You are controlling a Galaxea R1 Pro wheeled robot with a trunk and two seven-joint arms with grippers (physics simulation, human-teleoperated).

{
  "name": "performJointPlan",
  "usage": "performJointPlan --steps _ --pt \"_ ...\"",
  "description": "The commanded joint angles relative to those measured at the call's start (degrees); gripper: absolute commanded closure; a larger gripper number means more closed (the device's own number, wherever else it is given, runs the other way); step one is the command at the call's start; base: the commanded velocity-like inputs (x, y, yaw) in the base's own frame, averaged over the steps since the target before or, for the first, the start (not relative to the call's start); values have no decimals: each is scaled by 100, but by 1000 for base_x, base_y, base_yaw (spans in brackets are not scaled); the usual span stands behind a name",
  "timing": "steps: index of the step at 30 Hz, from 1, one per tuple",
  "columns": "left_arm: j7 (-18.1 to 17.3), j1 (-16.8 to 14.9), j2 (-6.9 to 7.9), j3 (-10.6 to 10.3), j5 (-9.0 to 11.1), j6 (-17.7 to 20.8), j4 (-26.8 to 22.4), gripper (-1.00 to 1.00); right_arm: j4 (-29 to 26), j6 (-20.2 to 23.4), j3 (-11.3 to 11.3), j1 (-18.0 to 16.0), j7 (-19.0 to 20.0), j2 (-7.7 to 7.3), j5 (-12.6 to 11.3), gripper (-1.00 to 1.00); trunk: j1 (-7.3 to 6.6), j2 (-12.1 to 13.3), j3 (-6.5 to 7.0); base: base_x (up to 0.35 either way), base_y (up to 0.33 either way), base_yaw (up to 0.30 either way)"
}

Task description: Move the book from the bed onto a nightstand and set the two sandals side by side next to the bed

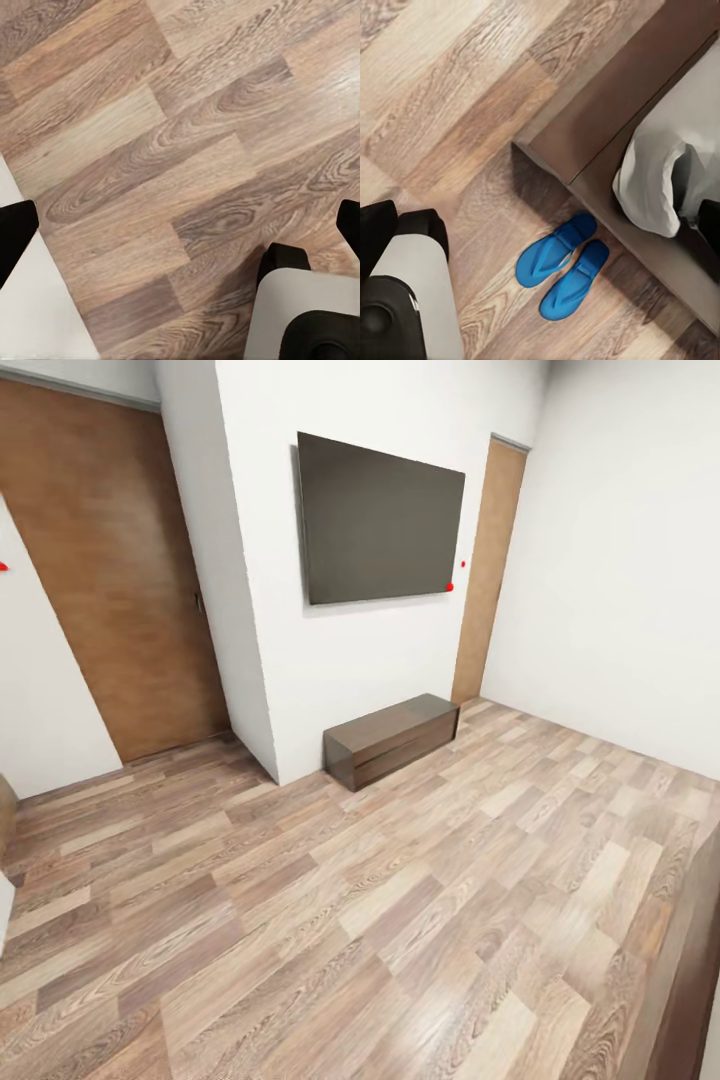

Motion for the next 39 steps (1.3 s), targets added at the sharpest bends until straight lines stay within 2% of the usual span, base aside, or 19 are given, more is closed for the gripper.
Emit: performJointPlan --steps 1,11,18,27,39 --pt "-13 -6 0 -48 60 -19 7 -100 4 -20 -50 -2 19 -2 58 -100 0 -3 -6 0 0 290" --pt "-11 -6 0 -48 64 -38 2 -100 4 -20 -51 -2 21 2 57 -100 0 -3 -6 0 0 274" --pt "-15 -6 3 -88 66 -49 -2 -100 4 -20 -47 -2 24 0 62 -100 0 -3 -6 60 15 93" --pt "-14 -6 2 -284 66 -49 -4 -100 4 -20 -44 -2 24 2 65 -100 0 -3 -6 236 95 20" --pt "-16 -5 0 -326 66 -52 -4 -100 4 -20 -43 -2 24 2 66 -100 0 -3 -6 299 133 2"
